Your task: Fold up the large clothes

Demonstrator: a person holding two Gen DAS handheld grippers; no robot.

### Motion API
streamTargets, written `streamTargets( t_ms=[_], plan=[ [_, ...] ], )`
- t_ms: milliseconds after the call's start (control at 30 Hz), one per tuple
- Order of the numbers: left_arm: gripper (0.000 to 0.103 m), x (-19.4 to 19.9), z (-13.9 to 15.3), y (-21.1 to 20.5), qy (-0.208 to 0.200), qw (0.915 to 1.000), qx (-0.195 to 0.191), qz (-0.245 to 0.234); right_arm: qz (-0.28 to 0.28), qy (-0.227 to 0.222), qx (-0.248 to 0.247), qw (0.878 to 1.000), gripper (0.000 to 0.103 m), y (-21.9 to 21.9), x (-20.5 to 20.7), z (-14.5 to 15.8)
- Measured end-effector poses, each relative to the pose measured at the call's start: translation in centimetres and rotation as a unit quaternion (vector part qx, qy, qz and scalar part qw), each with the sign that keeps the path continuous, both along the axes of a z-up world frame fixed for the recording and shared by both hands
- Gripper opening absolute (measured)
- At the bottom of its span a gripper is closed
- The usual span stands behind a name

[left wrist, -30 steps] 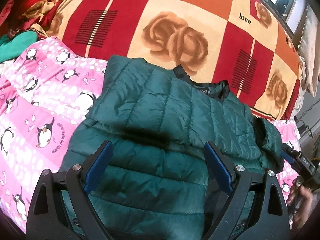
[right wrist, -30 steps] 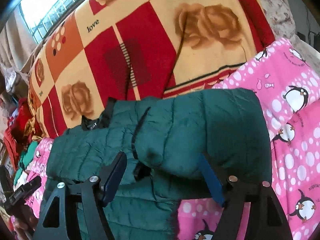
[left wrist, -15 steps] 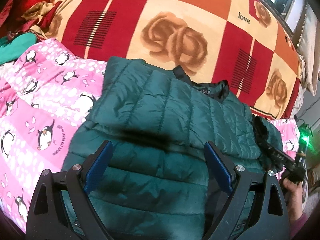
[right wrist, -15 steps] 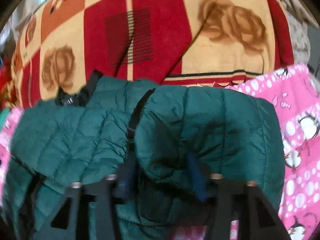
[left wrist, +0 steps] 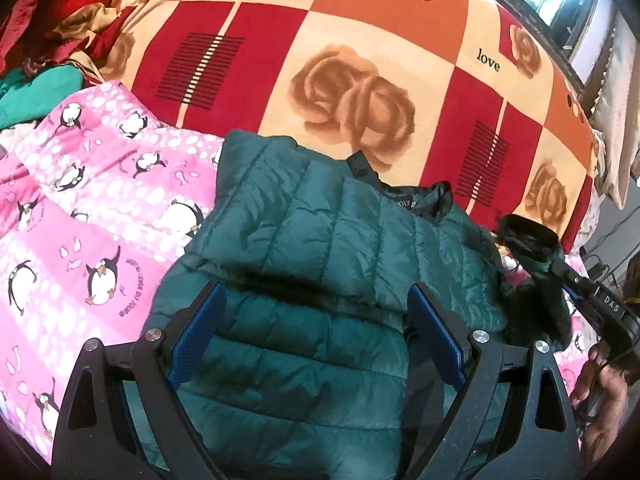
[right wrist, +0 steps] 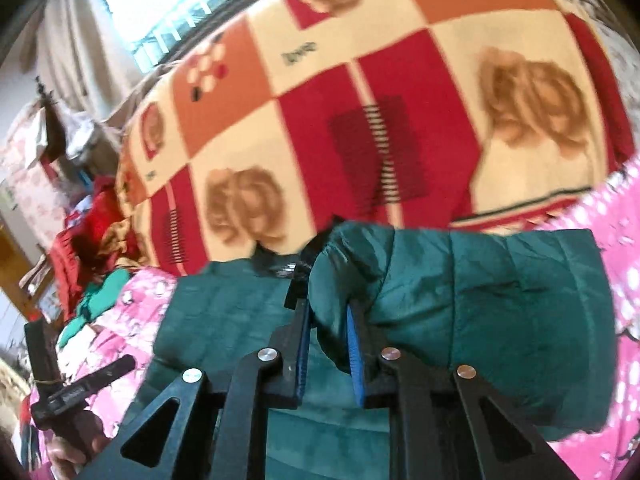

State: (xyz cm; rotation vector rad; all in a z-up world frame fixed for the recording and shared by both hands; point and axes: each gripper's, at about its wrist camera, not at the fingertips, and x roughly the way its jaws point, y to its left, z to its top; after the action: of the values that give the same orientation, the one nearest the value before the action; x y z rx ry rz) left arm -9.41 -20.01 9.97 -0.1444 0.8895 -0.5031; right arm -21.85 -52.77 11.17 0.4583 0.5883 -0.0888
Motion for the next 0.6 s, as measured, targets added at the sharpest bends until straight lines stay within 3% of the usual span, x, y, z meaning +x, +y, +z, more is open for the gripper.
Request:
streamTargets(
  t_ms=[300,600],
  plan=[
    [0.092,1.7,1.0,1.1,-0.003,0.9997,-0.020,0.015,0.068,0.009,0.025,0.997,0.016,6.5,4.6,-1.9],
    [0.092,2.8,-0.7,1.2,0.022,0.9992,-0.027,0.022,0.086,0.059,0.060,0.993,0.016,9.1,8.5,-7.2]
  ],
)
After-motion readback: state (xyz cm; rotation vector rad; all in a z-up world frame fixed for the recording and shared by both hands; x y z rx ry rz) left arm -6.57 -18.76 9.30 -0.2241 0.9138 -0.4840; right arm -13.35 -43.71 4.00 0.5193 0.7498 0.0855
